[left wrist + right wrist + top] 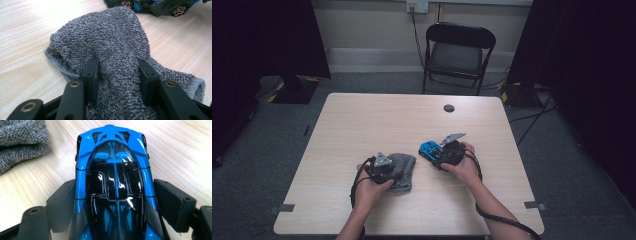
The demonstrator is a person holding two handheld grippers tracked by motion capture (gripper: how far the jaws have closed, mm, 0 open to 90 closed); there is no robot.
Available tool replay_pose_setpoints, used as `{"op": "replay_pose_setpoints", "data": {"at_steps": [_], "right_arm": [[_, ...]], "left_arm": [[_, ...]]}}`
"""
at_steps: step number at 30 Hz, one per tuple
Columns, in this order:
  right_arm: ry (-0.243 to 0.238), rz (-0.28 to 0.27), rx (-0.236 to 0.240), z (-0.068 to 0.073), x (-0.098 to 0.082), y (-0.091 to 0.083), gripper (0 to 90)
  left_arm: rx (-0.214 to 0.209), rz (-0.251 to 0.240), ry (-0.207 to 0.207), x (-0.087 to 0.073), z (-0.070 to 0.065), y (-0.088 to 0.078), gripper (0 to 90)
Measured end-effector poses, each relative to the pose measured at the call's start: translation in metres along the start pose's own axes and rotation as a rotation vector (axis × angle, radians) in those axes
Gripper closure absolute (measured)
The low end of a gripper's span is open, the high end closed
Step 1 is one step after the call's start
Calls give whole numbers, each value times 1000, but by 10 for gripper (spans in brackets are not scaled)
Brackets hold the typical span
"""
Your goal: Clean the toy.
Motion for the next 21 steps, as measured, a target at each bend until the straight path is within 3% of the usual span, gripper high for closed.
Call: {"op": "replay_pose_setpoints", "data": {"at_steps": [4,11,21], "right_arm": [[-7,-18,9,1,-1,0,256],[17,13,-12,3,2,-1,258],[4,4,-8,3,-2,-4,257]], "left_arm": [[0,0,-1,0,0,0,576],[-2,-2,1,0,1,0,576],[-7,-6,-1,0,2,0,576]]}}
Point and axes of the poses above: each handheld gripper's, and its own axes: y roughly forward along the jaws, x roughly out of its top, z roughly to its left, the point moved 3 cm from there along y, roughly forward along the jaws, and after that the axes turned 1 degree about z, right-handed, at the moved point
